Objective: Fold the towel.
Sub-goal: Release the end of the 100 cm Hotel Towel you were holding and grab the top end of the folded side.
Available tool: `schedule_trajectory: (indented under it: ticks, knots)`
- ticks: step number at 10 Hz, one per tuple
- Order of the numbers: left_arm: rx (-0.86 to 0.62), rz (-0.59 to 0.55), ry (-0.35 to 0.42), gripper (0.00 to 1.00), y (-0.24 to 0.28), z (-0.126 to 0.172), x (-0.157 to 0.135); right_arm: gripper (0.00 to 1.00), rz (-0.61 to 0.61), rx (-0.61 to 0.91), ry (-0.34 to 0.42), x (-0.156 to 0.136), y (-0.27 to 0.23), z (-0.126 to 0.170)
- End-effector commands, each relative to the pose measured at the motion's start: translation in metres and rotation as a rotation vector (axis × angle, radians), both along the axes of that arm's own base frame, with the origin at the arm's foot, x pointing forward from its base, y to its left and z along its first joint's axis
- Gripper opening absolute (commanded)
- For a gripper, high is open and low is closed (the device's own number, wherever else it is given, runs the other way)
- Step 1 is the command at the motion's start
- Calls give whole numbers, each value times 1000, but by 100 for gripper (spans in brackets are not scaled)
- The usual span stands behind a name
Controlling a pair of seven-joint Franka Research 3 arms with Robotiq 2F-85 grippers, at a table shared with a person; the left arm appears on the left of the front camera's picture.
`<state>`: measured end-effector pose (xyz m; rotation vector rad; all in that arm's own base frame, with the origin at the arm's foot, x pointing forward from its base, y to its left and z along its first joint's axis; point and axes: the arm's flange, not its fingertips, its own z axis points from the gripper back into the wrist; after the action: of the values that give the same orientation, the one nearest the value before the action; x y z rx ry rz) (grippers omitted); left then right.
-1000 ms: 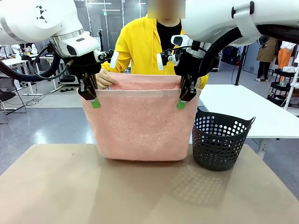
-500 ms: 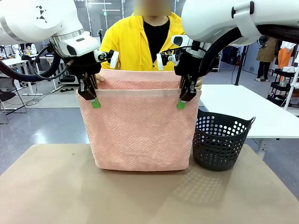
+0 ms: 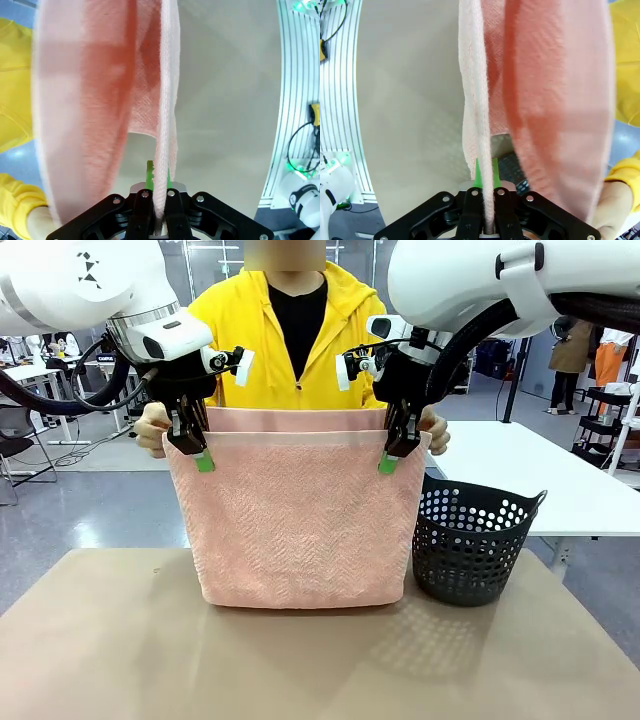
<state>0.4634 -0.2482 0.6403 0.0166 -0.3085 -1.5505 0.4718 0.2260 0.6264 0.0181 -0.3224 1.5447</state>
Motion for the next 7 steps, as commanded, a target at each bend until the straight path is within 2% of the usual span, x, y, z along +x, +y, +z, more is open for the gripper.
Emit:
schedule_trajectory:
  ticks: [1, 7]
  knots:
    - [0, 1, -3, 0, 1, 0, 1, 0, -2, -1, -1, 0, -1, 0]
    - [0, 1, -3, 0, 1, 0, 1, 0, -2, -1, -1, 0, -1, 0]
